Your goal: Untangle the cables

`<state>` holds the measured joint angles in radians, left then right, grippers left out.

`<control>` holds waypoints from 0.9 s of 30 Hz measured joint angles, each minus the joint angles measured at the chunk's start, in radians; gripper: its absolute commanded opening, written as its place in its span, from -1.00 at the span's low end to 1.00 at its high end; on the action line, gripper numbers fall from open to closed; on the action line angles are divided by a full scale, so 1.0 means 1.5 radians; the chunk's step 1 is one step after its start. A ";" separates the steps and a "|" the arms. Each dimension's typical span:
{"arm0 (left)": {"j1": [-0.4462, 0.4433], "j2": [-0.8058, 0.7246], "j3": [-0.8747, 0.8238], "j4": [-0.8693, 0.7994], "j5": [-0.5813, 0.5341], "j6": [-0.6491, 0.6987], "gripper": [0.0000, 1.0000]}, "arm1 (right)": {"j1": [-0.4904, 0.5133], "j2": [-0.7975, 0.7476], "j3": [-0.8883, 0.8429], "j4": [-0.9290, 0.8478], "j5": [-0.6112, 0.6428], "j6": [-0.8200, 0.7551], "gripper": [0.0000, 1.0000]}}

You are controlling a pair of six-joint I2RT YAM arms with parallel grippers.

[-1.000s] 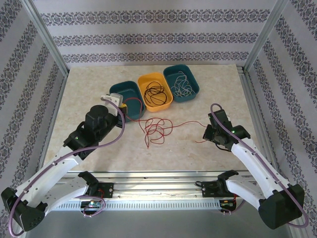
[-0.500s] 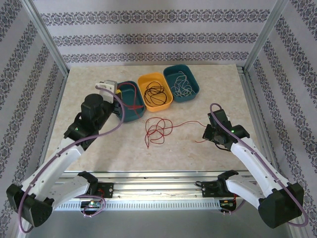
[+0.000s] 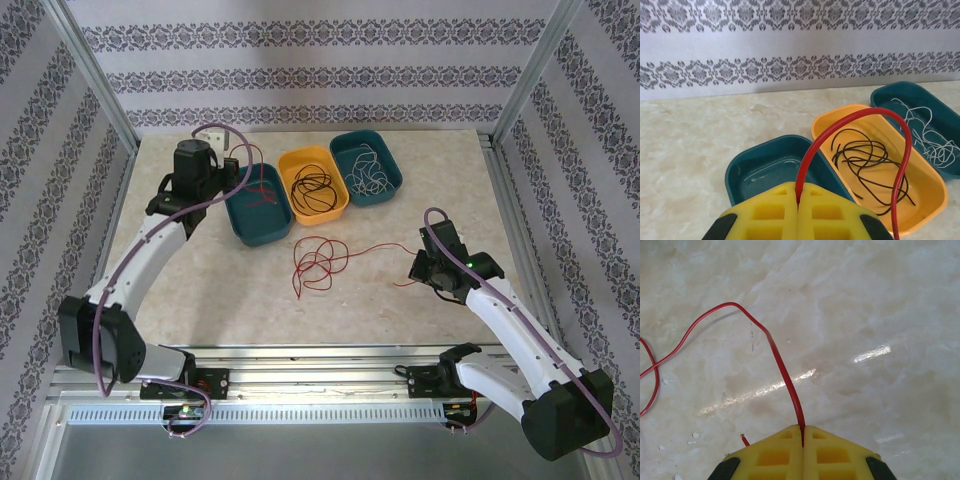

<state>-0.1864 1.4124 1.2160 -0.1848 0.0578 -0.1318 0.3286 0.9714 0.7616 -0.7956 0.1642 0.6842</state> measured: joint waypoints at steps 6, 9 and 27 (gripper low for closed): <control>0.008 0.091 0.039 -0.046 0.030 -0.006 -1.00 | 0.000 0.011 0.000 0.005 -0.001 0.000 -0.99; 0.009 0.129 0.053 -0.070 0.034 -0.008 -1.00 | 0.000 0.013 0.000 0.011 -0.005 0.000 -0.99; 0.035 0.353 0.185 -0.150 0.030 0.010 -0.98 | 0.000 0.022 0.000 0.020 -0.015 0.001 -0.99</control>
<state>-0.1333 1.9423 1.4940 -0.4103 0.1032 -0.1173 0.3286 1.0042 0.7616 -0.7654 0.1413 0.6849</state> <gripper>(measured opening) 0.041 0.041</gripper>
